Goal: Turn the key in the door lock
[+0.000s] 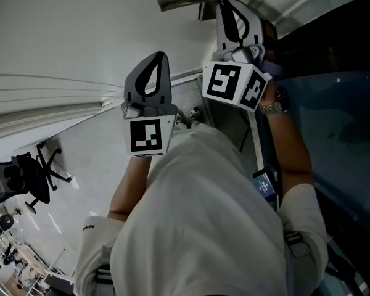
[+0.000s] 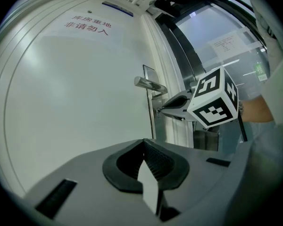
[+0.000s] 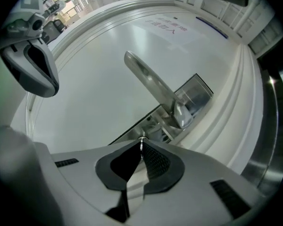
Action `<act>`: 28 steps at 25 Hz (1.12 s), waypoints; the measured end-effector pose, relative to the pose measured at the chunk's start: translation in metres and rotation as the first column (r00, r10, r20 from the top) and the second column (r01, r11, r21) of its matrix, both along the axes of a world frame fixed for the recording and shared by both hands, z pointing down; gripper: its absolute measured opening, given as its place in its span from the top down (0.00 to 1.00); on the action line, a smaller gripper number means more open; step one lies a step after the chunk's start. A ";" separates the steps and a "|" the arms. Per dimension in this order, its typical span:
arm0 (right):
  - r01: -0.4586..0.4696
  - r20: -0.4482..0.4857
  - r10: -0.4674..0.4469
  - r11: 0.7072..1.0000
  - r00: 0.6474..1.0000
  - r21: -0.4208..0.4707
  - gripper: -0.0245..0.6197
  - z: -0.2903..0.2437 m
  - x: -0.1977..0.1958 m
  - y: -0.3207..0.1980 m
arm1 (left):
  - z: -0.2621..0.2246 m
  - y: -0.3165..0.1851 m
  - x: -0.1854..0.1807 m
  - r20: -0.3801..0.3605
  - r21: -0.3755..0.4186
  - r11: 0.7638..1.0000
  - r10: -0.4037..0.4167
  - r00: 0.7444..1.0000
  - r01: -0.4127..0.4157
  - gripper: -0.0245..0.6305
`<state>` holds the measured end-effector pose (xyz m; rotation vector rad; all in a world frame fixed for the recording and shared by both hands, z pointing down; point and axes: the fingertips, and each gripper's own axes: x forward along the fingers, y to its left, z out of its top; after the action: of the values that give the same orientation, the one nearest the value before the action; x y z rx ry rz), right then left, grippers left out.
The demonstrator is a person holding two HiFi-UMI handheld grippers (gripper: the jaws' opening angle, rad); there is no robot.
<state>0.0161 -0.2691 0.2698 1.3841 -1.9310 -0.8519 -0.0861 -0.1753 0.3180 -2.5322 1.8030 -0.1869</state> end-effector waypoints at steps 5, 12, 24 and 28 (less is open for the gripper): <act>-0.012 0.120 0.016 0.999 0.993 -0.034 0.94 -0.003 0.003 -0.001 | 0.000 0.001 -0.001 0.003 -0.003 1.000 -0.005 1.000 0.005 0.95; 0.025 0.452 0.040 0.990 0.891 -0.138 0.94 -0.007 0.001 -0.005 | 0.001 -0.001 -0.002 -0.002 -0.002 1.000 -0.002 1.000 0.002 0.95; 0.292 0.899 0.263 0.881 0.351 -0.372 0.94 -0.001 0.017 -0.010 | 0.006 0.002 0.005 0.031 -0.020 1.000 0.013 0.999 -0.013 0.95; 0.366 0.926 0.337 0.851 0.169 -0.377 0.94 -0.002 0.022 -0.012 | 0.005 0.002 0.008 0.050 -0.028 0.999 0.022 0.999 -0.021 0.95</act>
<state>0.0376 -0.2809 0.2680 1.6619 -2.7445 1.0262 -0.0776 -0.1732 0.3228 -2.5397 1.7671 -0.2743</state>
